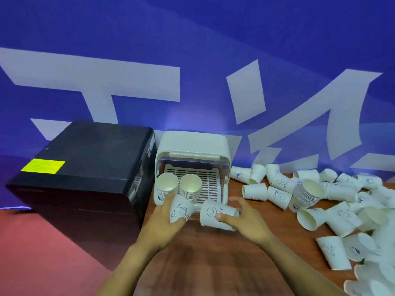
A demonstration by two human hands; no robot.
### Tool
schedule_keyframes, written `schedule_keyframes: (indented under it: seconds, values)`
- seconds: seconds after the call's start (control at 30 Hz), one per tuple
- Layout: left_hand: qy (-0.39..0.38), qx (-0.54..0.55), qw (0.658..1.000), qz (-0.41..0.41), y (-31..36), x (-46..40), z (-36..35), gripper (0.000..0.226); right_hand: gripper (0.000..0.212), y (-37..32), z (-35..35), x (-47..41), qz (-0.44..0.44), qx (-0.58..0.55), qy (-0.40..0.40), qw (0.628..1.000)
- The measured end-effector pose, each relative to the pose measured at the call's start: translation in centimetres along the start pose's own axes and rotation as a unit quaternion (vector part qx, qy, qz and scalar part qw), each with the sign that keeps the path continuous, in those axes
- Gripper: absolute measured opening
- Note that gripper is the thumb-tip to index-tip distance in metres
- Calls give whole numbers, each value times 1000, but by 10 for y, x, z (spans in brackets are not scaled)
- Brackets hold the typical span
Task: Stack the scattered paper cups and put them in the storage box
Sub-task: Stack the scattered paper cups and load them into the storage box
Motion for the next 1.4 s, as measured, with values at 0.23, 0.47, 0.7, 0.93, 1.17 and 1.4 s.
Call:
schedule_keyframes:
  seconds: [0.23,0.47,0.7,0.93,1.17,1.4]
  values:
    - [46,11,999,-23,-4,-17,27,73,78,-14,-16,-16,3,-38,-2,999]
    - [114,34,993,-25,5,-35,43,81,66,-36,-20,-37,70,-22,-15,997]
    - [124,29,991,-34,10,-54,50,70,72,-49,-23,-61,84,-26,-4,996]
    - [169,50,984,-33,12,-70,53,65,78,-63,-40,-85,112,-53,32,992]
    - [197,83,977,-12,11,-83,50,78,76,-58,-58,-93,120,-105,97,982]
    - [169,46,984,6,-5,-97,35,74,82,-46,-72,-104,117,-95,116,982]
Point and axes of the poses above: each hand's wrist, its own x-axis away from the middle knuckle, its own z-axis out of the back of the hand, y = z × x, the point moved 5 cm from there along -x, towards the middle knuckle, and after that the axes turned 5 degrees about -x, right-handed, at the moved point
